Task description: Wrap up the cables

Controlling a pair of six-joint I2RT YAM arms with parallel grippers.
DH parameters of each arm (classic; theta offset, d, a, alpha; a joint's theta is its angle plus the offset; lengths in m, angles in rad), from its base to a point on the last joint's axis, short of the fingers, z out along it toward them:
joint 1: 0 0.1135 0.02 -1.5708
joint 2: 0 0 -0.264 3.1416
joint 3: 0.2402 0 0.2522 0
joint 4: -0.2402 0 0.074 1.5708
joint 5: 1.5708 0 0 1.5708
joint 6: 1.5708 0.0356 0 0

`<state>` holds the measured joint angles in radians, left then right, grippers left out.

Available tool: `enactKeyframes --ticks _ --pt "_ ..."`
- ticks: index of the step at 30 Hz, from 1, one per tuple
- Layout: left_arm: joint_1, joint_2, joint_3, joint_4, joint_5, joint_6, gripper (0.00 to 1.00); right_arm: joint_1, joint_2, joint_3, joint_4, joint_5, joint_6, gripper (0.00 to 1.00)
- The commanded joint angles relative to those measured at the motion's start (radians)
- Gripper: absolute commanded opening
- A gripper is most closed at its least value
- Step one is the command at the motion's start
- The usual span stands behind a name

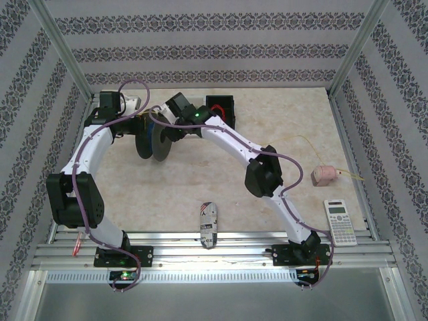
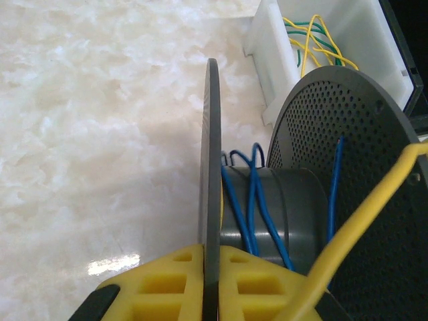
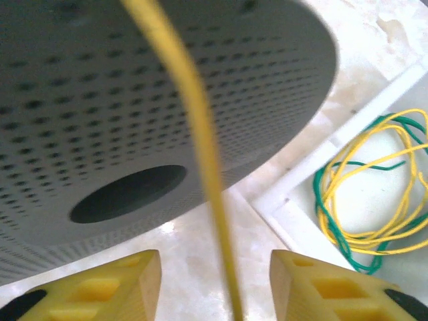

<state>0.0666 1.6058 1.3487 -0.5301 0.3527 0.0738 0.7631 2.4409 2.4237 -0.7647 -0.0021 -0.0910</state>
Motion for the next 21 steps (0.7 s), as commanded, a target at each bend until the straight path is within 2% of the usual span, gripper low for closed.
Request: enactKeyframes --ticks 1,6,10,13,19,21 --pt "-0.008 -0.015 0.033 -0.030 0.002 0.019 0.05 -0.022 -0.031 -0.003 0.017 0.030 -0.016 0.42" --pt "-0.008 -0.011 0.036 -0.037 0.005 0.021 0.04 -0.039 -0.005 0.028 0.010 0.015 -0.019 0.27" --pt "-0.008 -0.007 0.043 -0.054 0.014 0.032 0.12 -0.040 0.006 0.037 0.011 0.003 -0.024 0.09" --pt "-0.008 -0.009 0.040 -0.062 0.020 0.037 0.15 -0.038 0.012 0.038 0.013 -0.004 -0.024 0.00" --pt "-0.008 -0.020 0.040 -0.071 0.019 0.039 0.17 -0.038 0.017 0.035 0.016 -0.012 -0.026 0.00" --pt "-0.007 -0.023 0.041 -0.074 0.018 0.040 0.21 -0.039 0.018 0.035 0.016 -0.016 -0.027 0.00"
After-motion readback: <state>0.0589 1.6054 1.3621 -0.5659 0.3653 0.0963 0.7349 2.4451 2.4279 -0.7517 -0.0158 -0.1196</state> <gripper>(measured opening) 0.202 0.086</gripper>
